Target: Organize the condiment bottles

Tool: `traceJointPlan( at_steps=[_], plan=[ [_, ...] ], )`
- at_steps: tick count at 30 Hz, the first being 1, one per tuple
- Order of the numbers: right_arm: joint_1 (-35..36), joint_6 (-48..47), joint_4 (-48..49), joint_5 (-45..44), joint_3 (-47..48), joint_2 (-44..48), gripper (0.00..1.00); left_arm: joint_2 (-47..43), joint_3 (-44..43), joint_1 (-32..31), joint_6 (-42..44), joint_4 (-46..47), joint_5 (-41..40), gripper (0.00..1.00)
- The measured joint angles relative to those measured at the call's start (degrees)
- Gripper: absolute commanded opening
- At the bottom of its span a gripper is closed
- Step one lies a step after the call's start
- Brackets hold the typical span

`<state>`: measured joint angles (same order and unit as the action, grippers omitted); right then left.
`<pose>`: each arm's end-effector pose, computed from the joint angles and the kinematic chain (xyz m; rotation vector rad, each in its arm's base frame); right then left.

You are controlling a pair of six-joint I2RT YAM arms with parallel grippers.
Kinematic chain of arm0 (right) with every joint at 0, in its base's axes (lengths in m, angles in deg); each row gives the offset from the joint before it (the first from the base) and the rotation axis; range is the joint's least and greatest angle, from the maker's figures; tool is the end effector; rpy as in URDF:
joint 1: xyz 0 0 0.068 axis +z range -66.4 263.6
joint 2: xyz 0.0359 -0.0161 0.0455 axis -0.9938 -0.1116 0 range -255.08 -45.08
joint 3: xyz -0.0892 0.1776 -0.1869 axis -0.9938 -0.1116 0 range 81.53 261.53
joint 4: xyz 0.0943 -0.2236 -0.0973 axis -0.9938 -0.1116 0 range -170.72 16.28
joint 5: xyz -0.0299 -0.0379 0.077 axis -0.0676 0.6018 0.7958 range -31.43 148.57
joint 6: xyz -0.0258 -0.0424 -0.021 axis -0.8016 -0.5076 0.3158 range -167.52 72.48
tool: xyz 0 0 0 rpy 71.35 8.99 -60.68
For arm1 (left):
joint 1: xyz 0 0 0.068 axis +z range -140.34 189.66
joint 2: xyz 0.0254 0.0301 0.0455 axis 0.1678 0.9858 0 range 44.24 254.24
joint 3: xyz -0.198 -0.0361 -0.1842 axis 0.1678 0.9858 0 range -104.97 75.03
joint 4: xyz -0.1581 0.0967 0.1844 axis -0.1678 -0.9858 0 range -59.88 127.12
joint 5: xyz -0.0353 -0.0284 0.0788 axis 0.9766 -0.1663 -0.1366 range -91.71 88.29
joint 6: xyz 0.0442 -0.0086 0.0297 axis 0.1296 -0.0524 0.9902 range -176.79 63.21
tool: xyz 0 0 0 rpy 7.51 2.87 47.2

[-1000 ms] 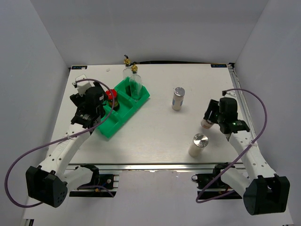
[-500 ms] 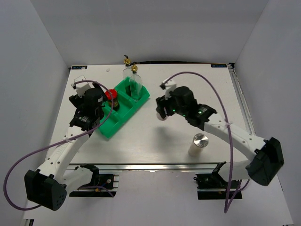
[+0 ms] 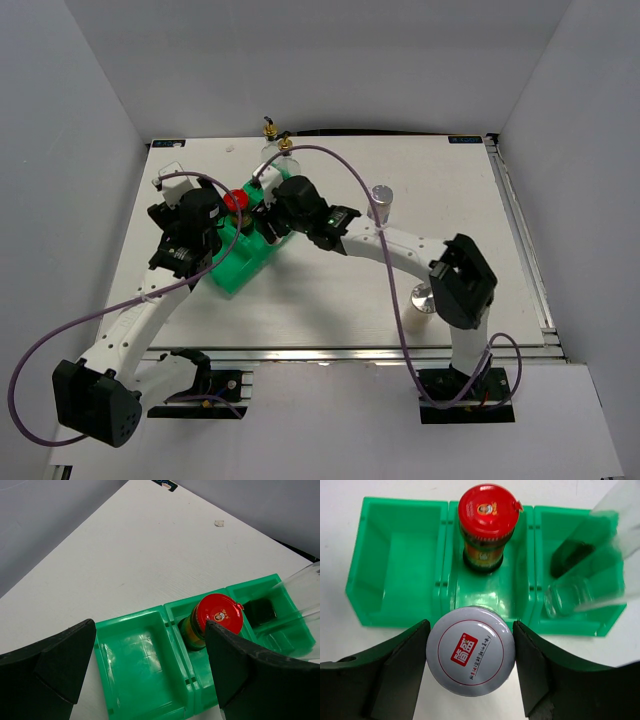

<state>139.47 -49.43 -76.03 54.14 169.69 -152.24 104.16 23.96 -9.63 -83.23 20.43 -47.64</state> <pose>0.2554 0.3718 0.3029 -0.9112 1.7594 0.5460 0.2237 -0.0512 0.3209 -0.5988 1.7863 0.2647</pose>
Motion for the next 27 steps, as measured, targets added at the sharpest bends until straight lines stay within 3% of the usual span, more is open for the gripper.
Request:
traceJointPlan(
  at_steps=[9,27],
  plan=[
    [0.02,-0.09,5.38,-4.44,7.28,-11.91,0.0,0.02,0.0,0.0,-0.07,-0.02,-0.26,0.98],
    [0.02,-0.22,13.05,-7.3,12.5,-19.98,0.0,0.02,0.02,0.0,-0.04,0.11,-0.04,0.98]
  ],
)
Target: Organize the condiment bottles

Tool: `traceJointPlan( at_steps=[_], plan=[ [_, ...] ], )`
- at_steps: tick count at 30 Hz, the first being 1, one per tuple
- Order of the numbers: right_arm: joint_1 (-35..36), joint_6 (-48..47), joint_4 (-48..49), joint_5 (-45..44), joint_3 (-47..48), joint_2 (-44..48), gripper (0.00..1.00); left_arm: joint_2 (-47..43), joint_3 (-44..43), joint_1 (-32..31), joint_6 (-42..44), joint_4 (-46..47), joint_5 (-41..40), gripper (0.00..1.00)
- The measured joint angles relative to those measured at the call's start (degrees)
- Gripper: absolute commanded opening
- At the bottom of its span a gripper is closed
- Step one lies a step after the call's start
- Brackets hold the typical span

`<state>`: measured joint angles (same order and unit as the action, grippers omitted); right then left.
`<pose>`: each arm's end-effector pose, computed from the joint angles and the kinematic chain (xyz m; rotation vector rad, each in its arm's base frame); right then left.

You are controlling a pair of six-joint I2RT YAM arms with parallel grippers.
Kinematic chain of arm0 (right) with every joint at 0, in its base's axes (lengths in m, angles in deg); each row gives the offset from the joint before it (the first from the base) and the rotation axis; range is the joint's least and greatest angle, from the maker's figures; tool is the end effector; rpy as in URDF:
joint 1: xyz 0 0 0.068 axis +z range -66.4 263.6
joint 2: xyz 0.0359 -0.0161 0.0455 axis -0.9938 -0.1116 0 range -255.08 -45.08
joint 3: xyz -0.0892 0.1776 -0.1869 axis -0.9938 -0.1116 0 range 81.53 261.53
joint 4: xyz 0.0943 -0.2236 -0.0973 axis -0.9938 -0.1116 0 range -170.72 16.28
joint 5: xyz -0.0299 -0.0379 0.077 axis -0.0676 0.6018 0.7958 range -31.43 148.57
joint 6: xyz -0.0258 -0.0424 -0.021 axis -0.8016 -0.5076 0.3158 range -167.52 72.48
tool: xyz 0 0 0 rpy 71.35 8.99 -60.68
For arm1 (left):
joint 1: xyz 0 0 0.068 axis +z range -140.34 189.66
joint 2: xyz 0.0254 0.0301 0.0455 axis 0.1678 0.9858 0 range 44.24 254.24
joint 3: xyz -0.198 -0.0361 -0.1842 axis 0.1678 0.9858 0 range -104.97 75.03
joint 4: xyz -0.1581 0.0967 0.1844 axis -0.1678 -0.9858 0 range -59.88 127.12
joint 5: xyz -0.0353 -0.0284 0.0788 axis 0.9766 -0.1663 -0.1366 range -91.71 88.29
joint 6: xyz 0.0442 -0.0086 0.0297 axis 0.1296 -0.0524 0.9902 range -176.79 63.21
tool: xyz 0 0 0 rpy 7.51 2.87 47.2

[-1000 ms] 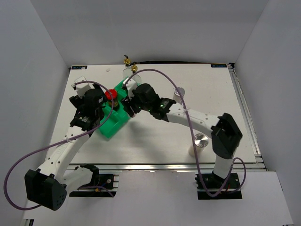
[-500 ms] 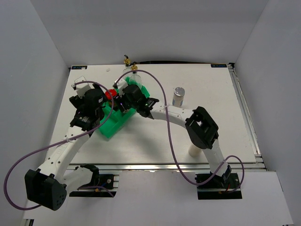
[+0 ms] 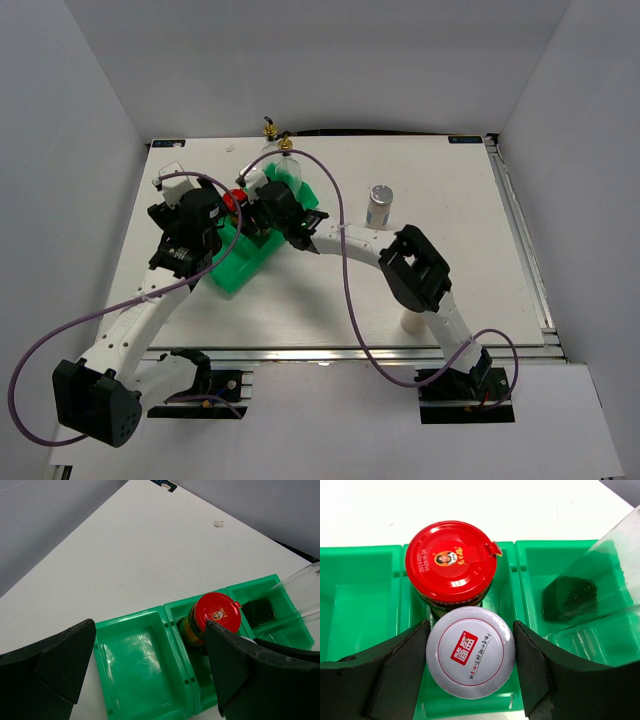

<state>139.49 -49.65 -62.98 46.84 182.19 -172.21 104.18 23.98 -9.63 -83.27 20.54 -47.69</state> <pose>0.3034 0.4348 0.2390 -0.7754 1.6962 0.4665 0.2238 -0.0512 0.3209 -0.6002 1.7847 0.2643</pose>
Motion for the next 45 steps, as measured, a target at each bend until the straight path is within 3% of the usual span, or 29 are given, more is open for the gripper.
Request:
traceJointPlan(
  at_steps=[6,7,9,10,12,13,17,30,39,45],
  plan=[
    [0.0,0.44,-0.22,-0.46,0.92,-1.97,0.12,0.33,0.0,0.0,-0.02,0.2,0.11,0.98],
    [0.0,0.5,-0.31,-0.57,0.94,-2.23,0.23,0.37,0.0,0.0,-0.07,0.22,0.17,0.98],
    [0.0,0.66,-0.46,-1.01,1.25,-2.86,0.34,0.39,0.0,0.0,-0.13,0.33,0.66,0.98],
    [0.0,0.79,-0.48,-1.25,1.27,-3.19,0.49,0.39,0.0,0.0,-0.15,0.37,1.03,0.98],
    [0.0,1.05,-0.7,-1.75,1.4,-3.72,0.6,0.39,0.0,0.0,-0.17,0.37,1.64,0.98],
    [0.0,1.25,-0.72,-1.95,1.7,-3.87,0.73,0.39,0.0,0.0,-0.17,0.37,1.84,0.98],
    [0.0,1.77,-0.31,-2.67,2.84,-3.85,0.89,0.39,0.0,0.0,-0.17,0.39,2.19,0.98],
    [0.0,1.64,-1.84,-3.26,0.92,4.5,0.89,0.35,0.0,0.0,-0.31,0.61,4.17,0.98],
    [0.0,1.7,-0.2,-6.21,-23.89,31.85,0.89,-3.98,0.11,0.0,0.76,0.35,8.35,0.98],
    [-1.66,6.67,-2.75,-14.67,-42.73,50.31,0.89,-5.84,1.84,0.0,3.74,4.35,22.69,0.98]
  ],
)
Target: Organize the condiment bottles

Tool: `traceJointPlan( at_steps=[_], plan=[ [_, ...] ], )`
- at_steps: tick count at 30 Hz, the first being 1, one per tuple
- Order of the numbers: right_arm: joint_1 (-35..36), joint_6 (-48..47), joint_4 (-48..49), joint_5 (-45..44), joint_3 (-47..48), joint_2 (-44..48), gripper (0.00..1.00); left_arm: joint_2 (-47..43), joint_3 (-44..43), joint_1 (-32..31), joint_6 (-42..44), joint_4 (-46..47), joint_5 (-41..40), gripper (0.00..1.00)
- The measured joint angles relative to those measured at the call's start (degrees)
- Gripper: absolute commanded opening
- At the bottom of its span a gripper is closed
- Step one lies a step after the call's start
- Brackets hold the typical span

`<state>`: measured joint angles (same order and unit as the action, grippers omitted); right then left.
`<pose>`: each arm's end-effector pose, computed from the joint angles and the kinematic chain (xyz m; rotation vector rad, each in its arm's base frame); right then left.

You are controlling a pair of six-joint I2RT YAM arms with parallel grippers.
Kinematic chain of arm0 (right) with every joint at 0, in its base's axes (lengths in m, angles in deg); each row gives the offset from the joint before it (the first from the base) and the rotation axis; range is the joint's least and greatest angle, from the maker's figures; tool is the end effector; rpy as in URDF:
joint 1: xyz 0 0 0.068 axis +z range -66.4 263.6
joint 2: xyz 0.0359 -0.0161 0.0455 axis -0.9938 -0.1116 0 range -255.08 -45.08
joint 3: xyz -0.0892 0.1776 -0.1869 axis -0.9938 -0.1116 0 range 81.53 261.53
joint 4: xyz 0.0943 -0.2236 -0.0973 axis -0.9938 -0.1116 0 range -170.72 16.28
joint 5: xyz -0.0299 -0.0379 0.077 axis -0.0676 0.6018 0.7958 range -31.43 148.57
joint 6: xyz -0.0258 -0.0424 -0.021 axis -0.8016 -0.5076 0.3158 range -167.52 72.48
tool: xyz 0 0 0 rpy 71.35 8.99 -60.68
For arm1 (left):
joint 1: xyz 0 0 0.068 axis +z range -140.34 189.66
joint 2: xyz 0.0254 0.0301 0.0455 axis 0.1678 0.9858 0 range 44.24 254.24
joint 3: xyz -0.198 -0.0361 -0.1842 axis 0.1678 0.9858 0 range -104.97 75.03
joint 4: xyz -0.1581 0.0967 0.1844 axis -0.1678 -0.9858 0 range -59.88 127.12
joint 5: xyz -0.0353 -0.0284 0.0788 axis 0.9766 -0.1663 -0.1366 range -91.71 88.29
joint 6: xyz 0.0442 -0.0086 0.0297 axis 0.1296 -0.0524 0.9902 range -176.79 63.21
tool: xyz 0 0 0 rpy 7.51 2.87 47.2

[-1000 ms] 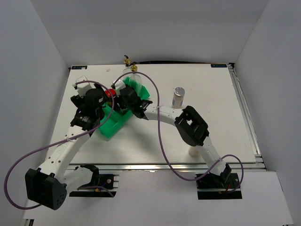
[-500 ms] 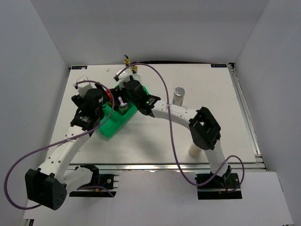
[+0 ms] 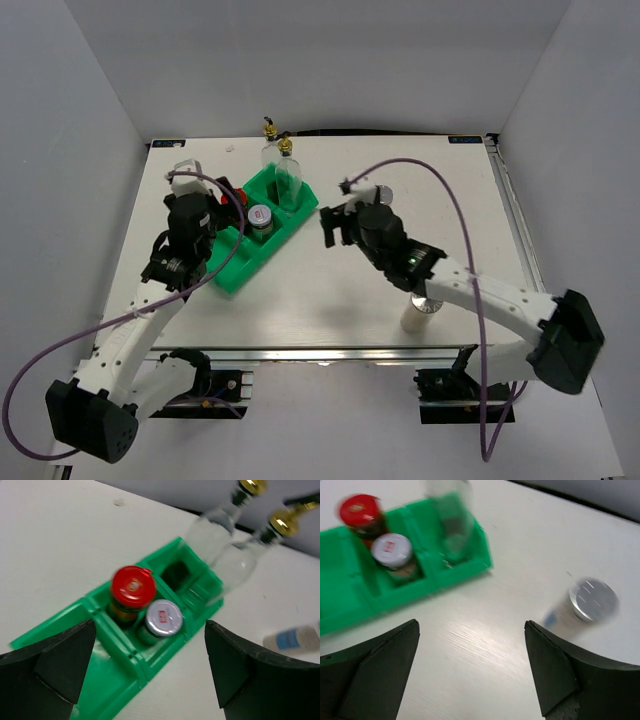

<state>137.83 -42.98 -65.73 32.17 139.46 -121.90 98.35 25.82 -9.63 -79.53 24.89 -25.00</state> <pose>0.1970 0.2463 0.3280 -0.4208 1.7022 0.3460 0.2088 -0.0582 0.3348 -0.3326 1.8167 -0.1322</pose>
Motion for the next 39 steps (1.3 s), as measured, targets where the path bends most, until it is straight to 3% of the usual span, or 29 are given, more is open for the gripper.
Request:
traceJointPlan(
  at_steps=[2,5,10,15,25,33,39],
  plan=[
    [-2.89,3.08,-2.32,-2.38,-5.53,6.01,0.89,2.51,0.02,-0.92,1.31,1.77,7.58,0.98],
    [-8.87,8.52,-5.99,-4.35,-12.57,14.64,0.9,6.91,0.02,-5.7,3.13,2.6,12.13,0.98],
    [-19.32,16.04,-11.52,-7.69,-20.9,27.74,0.89,15.5,-2.51,-17.81,6.34,3.28,16.83,0.98],
    [-22.36,20.7,-16.31,-11.23,-22.16,35.26,0.89,28.48,-12.83,-23.71,8.55,3.67,18.64,0.98],
    [-23.61,23.61,-20.06,-17.55,-23.65,39.74,0.89,54.69,-39.43,-28.96,14.1,1.25,17.33,0.98],
    [-24.57,23.58,-21.31,-18.78,-24.85,40.85,0.89,65.31,-51.69,-29.97,17.2,-2.93,12.81,0.98],
    [-24.81,23.41,-21.14,-18.91,-25.11,41.27,0.9,69.88,-55.54,-29.94,18.4,-3.69,11.26,0.98]
  ],
)
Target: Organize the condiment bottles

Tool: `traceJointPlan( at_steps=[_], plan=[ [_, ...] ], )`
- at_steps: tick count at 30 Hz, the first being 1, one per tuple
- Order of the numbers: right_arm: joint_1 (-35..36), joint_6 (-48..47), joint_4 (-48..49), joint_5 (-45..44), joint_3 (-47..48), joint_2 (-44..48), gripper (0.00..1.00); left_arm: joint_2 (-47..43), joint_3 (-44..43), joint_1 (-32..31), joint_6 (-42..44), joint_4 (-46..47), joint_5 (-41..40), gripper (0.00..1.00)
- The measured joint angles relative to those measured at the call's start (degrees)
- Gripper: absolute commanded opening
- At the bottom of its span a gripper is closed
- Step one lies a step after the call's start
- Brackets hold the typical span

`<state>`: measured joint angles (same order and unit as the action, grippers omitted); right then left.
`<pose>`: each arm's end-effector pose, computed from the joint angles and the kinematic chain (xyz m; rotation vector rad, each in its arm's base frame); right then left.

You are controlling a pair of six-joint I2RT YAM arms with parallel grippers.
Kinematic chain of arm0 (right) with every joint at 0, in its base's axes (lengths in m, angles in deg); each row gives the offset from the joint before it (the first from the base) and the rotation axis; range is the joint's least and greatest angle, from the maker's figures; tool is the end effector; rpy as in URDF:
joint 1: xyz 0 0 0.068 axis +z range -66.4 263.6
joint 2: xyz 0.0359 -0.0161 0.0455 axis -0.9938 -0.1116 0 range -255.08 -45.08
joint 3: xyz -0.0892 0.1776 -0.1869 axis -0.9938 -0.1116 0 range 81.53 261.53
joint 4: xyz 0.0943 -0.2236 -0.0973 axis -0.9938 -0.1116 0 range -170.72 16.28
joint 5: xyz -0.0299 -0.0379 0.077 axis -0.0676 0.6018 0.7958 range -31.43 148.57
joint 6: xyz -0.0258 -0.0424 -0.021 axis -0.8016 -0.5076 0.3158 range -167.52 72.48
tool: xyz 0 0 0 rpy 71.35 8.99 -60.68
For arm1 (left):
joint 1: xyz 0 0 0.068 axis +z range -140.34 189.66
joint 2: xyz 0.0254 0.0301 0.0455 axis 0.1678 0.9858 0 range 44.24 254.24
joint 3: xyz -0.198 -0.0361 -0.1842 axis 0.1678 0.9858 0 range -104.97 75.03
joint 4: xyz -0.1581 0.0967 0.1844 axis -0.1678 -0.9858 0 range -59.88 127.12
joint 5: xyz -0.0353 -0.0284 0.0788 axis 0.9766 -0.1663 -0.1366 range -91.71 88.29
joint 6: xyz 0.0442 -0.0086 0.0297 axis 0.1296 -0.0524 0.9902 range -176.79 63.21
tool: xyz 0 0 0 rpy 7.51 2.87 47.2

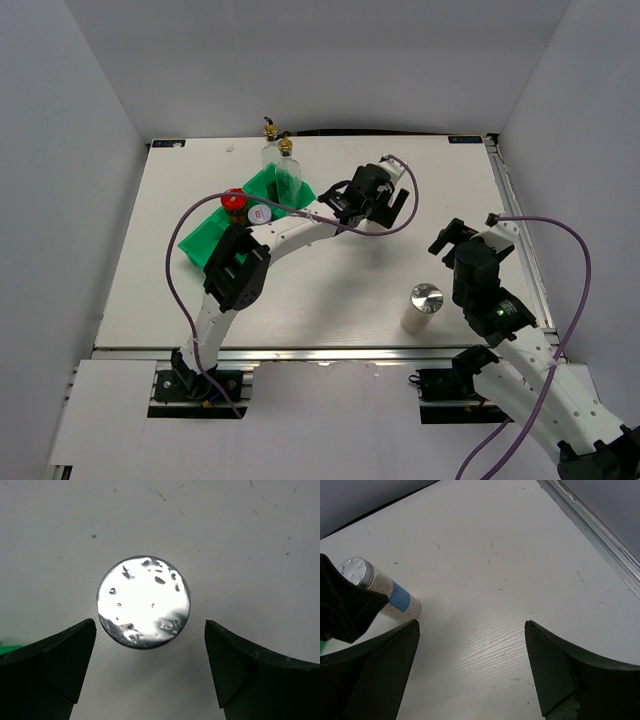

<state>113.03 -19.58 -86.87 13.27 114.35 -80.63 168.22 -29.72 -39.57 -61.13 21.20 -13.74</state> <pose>0.1414 0.0506 0.2882 0.5083 1.6896 -0.0058 0.3370 -0.3795 0.2457 0.7228 2.0621 -0.3050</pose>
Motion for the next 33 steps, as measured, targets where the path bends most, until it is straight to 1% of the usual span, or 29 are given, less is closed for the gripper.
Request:
traceJointPlan(
  at_steps=[2,4,5,6,7,9,10,12,13,14,15,16,17,18,19,22,25,28,31,33],
  plan=[
    [-0.17,-0.07,0.0,-0.02,0.0,0.0,0.89,0.92,-0.7,0.0,0.31,0.04,-0.13,0.98],
    [-0.2,-0.09,0.02,0.0,0.0,0.02,0.89,1.95,-1.79,-0.02,0.52,0.13,-0.74,0.97],
    [-0.22,-0.11,0.02,0.0,-0.02,0.02,0.9,2.36,-2.38,-0.02,0.63,0.2,-1.03,0.94],
    [-0.22,-0.15,0.04,0.0,-0.04,0.04,0.89,2.91,-3.06,-0.02,0.72,0.37,-1.22,0.85],
    [-0.22,-0.26,0.02,0.02,-0.04,0.09,0.89,3.5,-3.89,-0.02,0.74,0.59,-1.49,0.81],
    [-0.22,-0.35,0.07,0.02,-0.07,0.2,0.89,4.98,-5.95,-0.02,0.94,0.7,-1.97,0.68],
    [-0.22,-0.37,0.04,0.0,-0.07,0.26,0.89,5.66,-6.8,-0.02,0.98,0.81,-2.08,0.57],
    [-0.24,-0.52,0.13,0.02,-0.07,0.39,0.89,6.03,-7.43,-0.02,1.05,0.81,-1.95,0.44],
    [-0.26,-0.57,0.15,0.02,-0.09,0.48,0.89,6.03,-7.43,-0.02,0.92,0.59,-2.14,0.29],
    [-0.31,-0.68,0.2,0.02,-0.13,0.59,0.89,6.03,-7.48,-0.02,0.85,0.46,-2.16,0.22],
    [-0.35,-0.76,0.28,0.02,-0.24,0.74,0.9,6.03,-7.5,-0.02,0.74,0.42,-2.25,0.22],
    [-0.46,-0.9,0.55,0.02,-0.44,0.92,0.89,5.99,-7.5,-0.02,0.66,0.24,-2.34,0.07],
    [-0.48,-0.98,0.74,0.0,-0.7,1.11,0.89,5.73,-7.32,-0.02,0.42,0.0,-2.4,0.07],
    [-0.5,-1.11,0.85,0.0,-0.87,1.22,0.89,5.38,-6.84,-0.02,0.11,-0.28,-2.4,0.04],
    [-0.5,-1.18,0.9,0.0,-0.98,1.29,0.89,4.42,-5.27,-0.02,-0.2,0.15,-2.43,0.03],
    [-0.55,-1.4,1.29,0.0,-1.22,1.18,0.89,-2.23,3.17,-0.02,-1.44,0.17,-2.4,0.0],
    [-0.57,-1.49,1.31,-0.02,-1.25,0.52,0.89,-14.23,17.31,-0.02,-3.56,1.79,-2.58,0.0],
    [-0.68,-1.6,1.29,-0.22,-1.27,-0.17,0.89,-30.38,31.47,-0.02,-6.99,2.23,-4.85,0.0],
    [-1.01,-1.6,1.31,-0.48,-1.53,-0.11,0.89,-44.28,38.97,-0.17,-11.1,1.57,-10.16,0.0],
    [-1.22,-1.62,1.31,-0.63,-1.55,-0.13,0.89,-51.12,40.63,-0.28,-14.01,-0.42,-15.69,0.0]
  ],
)
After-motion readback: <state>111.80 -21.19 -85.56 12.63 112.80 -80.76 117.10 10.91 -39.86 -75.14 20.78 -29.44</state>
